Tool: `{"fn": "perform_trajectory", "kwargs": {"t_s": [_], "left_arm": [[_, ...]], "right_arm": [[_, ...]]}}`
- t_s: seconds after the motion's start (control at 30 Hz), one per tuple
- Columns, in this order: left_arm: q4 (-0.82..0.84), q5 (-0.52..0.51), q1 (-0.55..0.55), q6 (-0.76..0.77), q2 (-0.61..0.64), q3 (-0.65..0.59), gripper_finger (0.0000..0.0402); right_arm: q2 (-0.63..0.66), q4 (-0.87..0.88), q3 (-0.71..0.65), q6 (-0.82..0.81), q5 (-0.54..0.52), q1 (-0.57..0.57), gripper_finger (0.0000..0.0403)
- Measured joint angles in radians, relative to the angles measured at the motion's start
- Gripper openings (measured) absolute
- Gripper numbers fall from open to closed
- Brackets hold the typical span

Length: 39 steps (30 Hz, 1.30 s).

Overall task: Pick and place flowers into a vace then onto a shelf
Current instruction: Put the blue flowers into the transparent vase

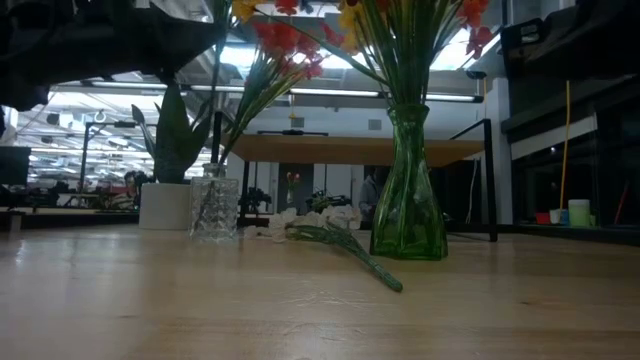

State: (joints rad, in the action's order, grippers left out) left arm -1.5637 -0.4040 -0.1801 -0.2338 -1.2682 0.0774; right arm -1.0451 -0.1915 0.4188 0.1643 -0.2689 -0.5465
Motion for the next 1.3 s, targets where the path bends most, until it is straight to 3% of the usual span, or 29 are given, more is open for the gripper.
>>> {"fn": "perform_trajectory", "kwargs": {"t_s": [0.53, 1.3], "left_arm": [[-0.004, 0.013, 0.078, 0.108, -0.138, 0.01, 0.0003], [-0.002, 0.004, 0.078, 0.258, -0.291, 0.017, 0.0012]], "right_arm": [[0.0, -0.016, 0.0, 0.002, 0.0, 0.0, 0.001], [0.0, -0.017, 0.0, 0.002, 0.0, 0.0, 0.001]]}}
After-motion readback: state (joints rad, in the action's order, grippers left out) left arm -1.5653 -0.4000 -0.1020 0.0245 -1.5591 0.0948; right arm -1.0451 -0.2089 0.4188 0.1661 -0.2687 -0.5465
